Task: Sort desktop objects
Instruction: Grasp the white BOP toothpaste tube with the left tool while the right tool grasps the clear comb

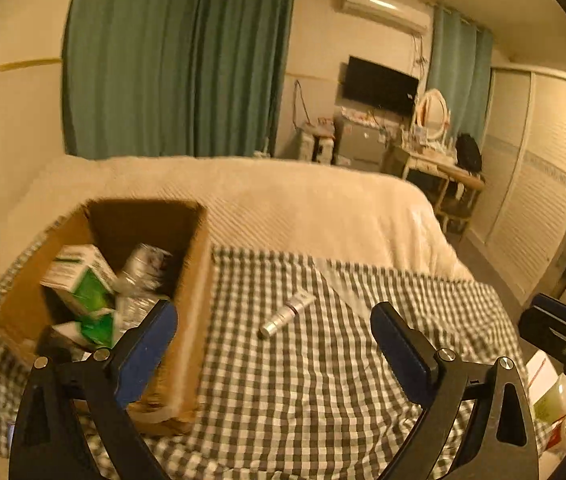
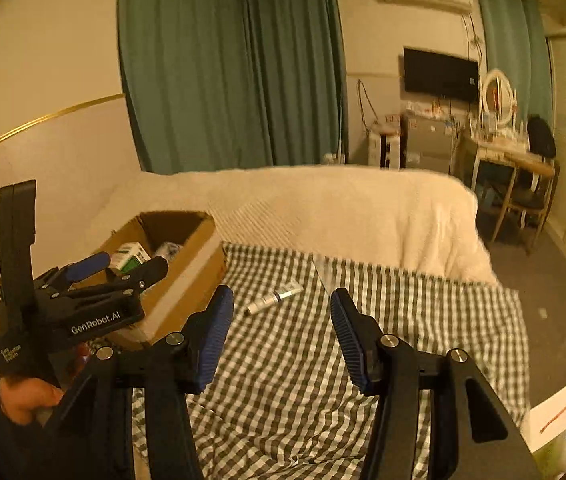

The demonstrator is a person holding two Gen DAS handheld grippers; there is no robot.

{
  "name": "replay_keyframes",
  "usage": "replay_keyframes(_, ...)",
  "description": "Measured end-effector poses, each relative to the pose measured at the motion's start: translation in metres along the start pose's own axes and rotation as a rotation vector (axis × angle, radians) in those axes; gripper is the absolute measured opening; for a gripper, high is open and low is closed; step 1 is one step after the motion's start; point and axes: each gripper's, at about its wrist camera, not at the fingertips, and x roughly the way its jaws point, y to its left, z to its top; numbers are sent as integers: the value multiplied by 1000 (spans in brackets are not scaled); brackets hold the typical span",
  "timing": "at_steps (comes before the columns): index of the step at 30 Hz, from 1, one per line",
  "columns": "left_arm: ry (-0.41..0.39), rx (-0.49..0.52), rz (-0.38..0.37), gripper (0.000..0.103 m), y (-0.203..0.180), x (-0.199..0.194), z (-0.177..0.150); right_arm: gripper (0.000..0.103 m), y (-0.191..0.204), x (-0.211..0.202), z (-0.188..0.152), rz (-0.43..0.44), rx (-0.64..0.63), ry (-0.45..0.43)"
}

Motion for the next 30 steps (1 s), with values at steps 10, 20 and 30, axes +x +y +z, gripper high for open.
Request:
replay_keyframes(10, 164, 81, -71, 100, -28, 142, -35, 47, -65, 133, -30, 3, 43, 170)
replay_keyframes(20, 284, 113, -12, 87, -14, 256, -49, 43, -94, 286, -33, -18, 32, 292)
replay_keyframes(30, 313, 150, -69, 24, -23, 245, -57, 7, -92, 328, -42, -68, 24, 388)
